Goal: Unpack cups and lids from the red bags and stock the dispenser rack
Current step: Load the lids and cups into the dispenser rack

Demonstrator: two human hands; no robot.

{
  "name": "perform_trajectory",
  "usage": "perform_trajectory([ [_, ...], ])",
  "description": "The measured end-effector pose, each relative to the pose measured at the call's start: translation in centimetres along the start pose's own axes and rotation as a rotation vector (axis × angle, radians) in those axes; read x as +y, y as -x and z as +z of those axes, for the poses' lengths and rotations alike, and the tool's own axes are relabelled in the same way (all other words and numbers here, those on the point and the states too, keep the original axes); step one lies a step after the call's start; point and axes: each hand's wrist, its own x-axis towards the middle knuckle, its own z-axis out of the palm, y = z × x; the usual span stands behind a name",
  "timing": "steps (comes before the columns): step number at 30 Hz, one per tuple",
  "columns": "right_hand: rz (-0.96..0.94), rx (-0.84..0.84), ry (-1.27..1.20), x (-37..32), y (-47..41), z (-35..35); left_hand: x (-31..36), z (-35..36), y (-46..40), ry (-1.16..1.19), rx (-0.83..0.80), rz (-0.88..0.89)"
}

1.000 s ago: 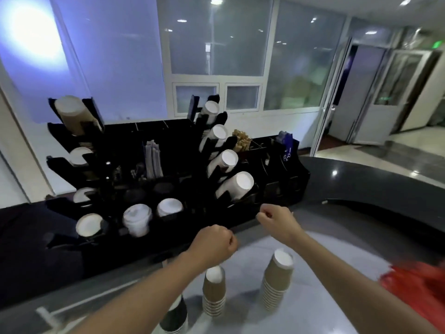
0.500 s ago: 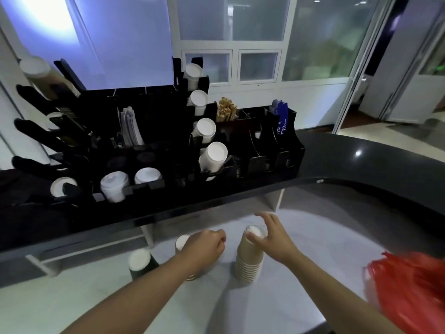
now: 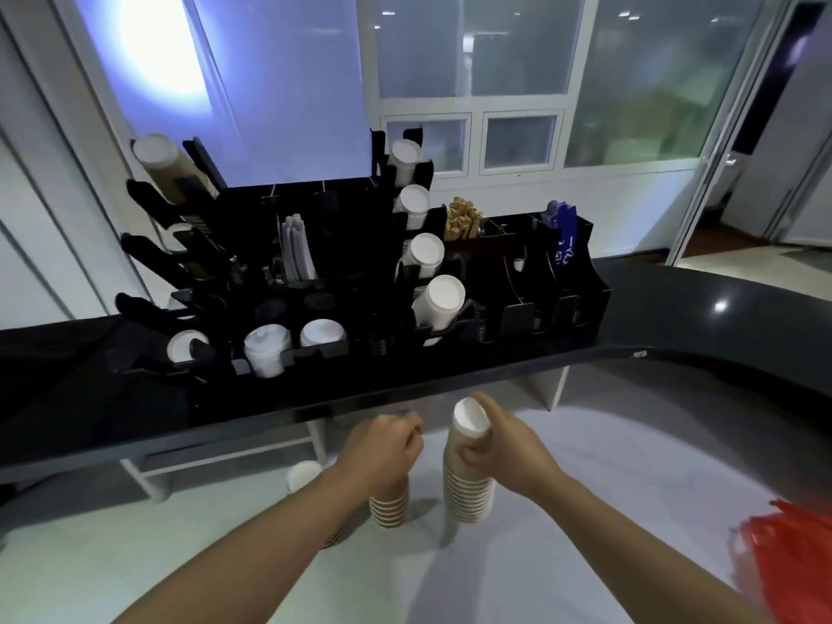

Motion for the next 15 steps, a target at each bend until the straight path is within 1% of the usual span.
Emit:
perform_trajectory([
  [2, -0.08, 0.027, 0.015, -3.7, -0.8, -1.3, -1.5, -2.5, 0.1, 0.019, 0.096, 0.003],
  [5, -0.2, 0.092, 0.027, -10.0, -1.9, -3.3, -4.3, -7.1, 0.1, 0.032, 0.197, -0.003],
  [9, -0.361, 0.182, -0.008, -17.9, -3.4, -5.1, -8.7, -13.5, 0.6, 0.011, 0.297, 0.021],
  [15, -0.506, 0.259, -0.038, -29.2, -6.4, -6.2, -15.9, -21.3, 2.0, -0.066, 0.404, -0.069],
])
